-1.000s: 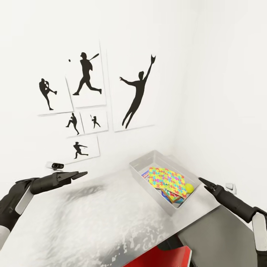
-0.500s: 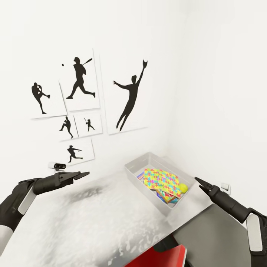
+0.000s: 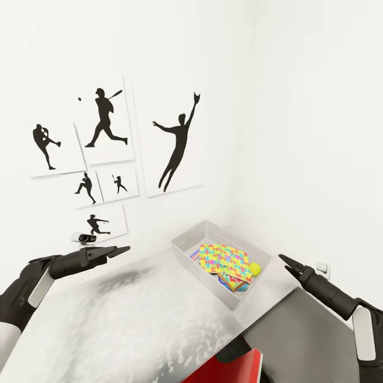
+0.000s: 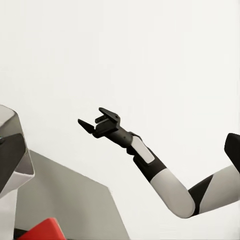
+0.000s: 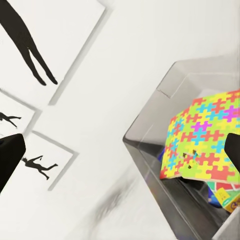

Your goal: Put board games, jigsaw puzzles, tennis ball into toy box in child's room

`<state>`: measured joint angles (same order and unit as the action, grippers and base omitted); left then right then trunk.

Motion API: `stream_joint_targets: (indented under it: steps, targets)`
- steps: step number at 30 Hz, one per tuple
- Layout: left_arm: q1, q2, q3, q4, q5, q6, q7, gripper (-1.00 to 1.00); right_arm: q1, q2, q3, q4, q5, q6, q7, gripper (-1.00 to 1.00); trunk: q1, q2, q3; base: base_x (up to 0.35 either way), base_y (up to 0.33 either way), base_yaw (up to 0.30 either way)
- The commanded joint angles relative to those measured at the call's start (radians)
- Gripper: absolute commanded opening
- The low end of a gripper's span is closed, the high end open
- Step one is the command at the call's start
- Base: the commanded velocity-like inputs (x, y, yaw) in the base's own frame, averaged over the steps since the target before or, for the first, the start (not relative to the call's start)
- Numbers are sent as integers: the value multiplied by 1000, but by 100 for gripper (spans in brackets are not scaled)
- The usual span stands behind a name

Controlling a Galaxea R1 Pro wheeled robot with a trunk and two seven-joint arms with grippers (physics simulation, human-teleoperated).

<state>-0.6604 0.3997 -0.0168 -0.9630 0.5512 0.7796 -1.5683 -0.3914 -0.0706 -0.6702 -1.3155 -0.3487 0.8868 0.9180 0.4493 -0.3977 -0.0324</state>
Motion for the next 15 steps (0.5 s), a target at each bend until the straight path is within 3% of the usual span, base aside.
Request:
stream_joint_targets:
  steps: [1,10,15]
  targets:
    - [-1,0,-2,0,3,11,-2,100,-1,0,-1,0,1,4,4,100,1,-2,-1,0,25,-151]
    - [-1,0,0,0,1,10,-2,100,-1,0,-1,-1,1,4,4,100,1,-2,13,-72,163,-151]
    - [-1,-1,-1,0,1,10,-2,100,-1,0,0,0,1,4,5,100,1,-2,21,-98,56,-151]
